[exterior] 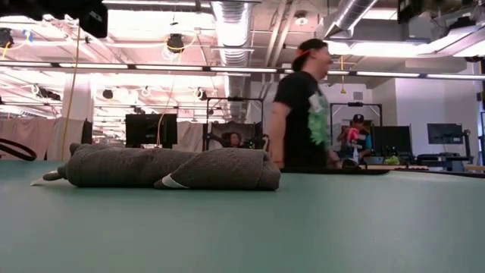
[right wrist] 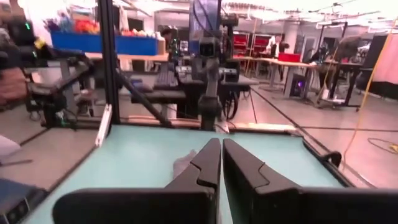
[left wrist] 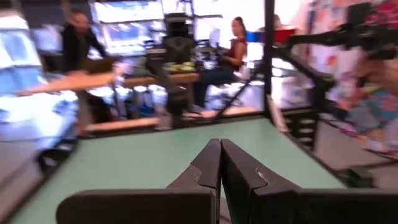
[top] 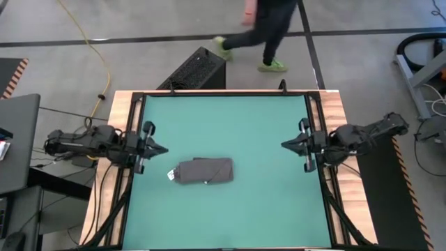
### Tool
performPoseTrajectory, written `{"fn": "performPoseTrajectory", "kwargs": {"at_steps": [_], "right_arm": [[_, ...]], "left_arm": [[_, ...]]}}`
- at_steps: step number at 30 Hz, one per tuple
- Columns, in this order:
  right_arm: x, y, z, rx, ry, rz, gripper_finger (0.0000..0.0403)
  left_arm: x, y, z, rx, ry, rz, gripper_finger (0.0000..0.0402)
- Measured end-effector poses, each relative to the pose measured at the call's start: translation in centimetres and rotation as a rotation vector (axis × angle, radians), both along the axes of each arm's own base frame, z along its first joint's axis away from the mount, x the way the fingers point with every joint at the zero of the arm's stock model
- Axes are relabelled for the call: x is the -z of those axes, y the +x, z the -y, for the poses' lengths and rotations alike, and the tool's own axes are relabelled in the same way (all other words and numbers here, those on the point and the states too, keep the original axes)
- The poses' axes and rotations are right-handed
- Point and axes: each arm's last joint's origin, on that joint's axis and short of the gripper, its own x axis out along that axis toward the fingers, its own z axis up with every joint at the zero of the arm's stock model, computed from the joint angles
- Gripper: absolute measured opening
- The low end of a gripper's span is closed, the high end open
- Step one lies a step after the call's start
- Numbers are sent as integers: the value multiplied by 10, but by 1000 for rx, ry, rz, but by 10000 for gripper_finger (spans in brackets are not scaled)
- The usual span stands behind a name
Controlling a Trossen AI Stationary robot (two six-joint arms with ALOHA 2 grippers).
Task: Roll towel into tight, uniform cylinder
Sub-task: Return to Home Position
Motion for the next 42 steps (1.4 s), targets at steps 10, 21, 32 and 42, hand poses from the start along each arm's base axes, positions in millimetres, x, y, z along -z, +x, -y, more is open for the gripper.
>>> {"fn": "performPoseTrajectory", "kwargs": {"at_steps": [10, 21, 32, 42], "right_arm": [[60, -15, 6, 13, 42, 98, 43], [108, -21, 9, 19, 73, 91, 43], [123, -22, 14, 197, 86, -23, 43], [128, -21, 14, 219, 103, -64, 43]], "left_arm": [[18, 7, -4, 131, -121, -65, 0], [88, 17, -9, 126, -267, -62, 0], [98, 18, -14, -53, -211, -140, 0], [100, 18, -12, 4, -173, -151, 0]]}}
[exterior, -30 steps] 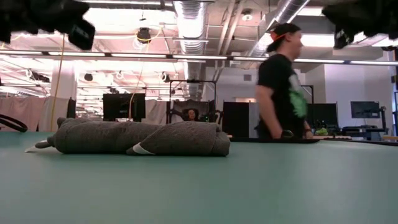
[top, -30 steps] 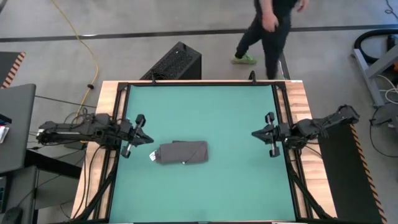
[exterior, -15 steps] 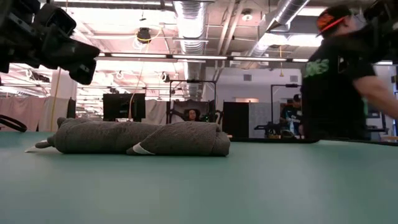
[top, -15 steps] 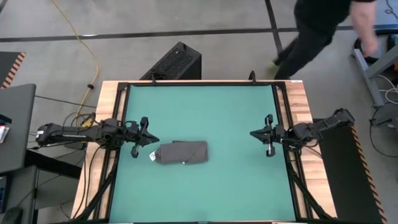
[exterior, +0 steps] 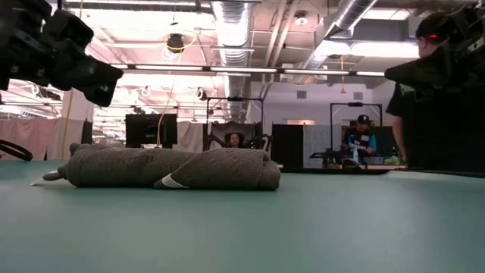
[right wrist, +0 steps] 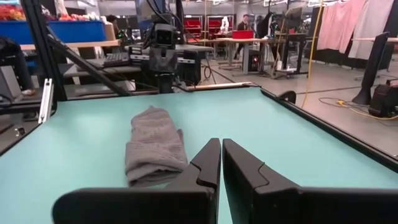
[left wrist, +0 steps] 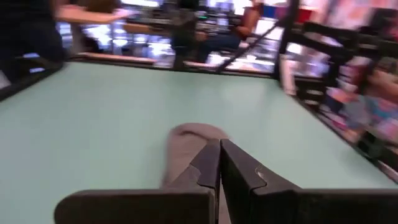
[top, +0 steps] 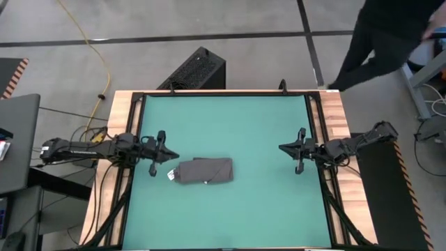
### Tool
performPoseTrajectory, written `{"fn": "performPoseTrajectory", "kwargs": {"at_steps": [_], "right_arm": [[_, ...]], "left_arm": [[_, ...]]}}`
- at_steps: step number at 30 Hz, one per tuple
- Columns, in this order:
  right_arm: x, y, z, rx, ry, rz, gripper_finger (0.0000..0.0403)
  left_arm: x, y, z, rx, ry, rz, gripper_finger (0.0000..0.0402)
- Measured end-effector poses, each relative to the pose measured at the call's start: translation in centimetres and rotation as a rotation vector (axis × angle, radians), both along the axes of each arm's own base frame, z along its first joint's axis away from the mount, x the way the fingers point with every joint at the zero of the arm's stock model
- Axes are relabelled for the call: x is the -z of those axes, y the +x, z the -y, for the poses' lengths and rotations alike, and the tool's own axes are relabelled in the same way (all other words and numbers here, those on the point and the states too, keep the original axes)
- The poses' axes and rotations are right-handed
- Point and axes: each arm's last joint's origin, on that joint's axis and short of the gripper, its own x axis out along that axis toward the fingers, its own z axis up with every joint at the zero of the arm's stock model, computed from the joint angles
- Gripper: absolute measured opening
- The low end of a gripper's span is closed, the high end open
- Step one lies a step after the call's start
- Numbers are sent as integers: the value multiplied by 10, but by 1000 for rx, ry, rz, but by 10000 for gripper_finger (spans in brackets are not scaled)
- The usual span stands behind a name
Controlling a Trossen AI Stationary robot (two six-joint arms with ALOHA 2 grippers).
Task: Roll towel into tight, uniform cylinder
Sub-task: Return to Home Position
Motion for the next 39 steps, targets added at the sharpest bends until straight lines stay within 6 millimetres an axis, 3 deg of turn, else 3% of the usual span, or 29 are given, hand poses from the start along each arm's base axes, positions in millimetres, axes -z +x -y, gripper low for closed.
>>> {"fn": "performPoseTrajectory", "kwargs": {"at_steps": [11, 17, 39], "right_arm": [[0, 0, 0, -1, -3, -4, 43], [1, 0, 0, -3, -5, -6, 43], [1, 0, 0, -4, -5, -7, 43]], "left_arm": [[8, -1, -8, -267, -6, -76, 0], [18, -2, -8, -264, 2, -183, 0], [18, -2, -7, -259, 1, -179, 0]]}}
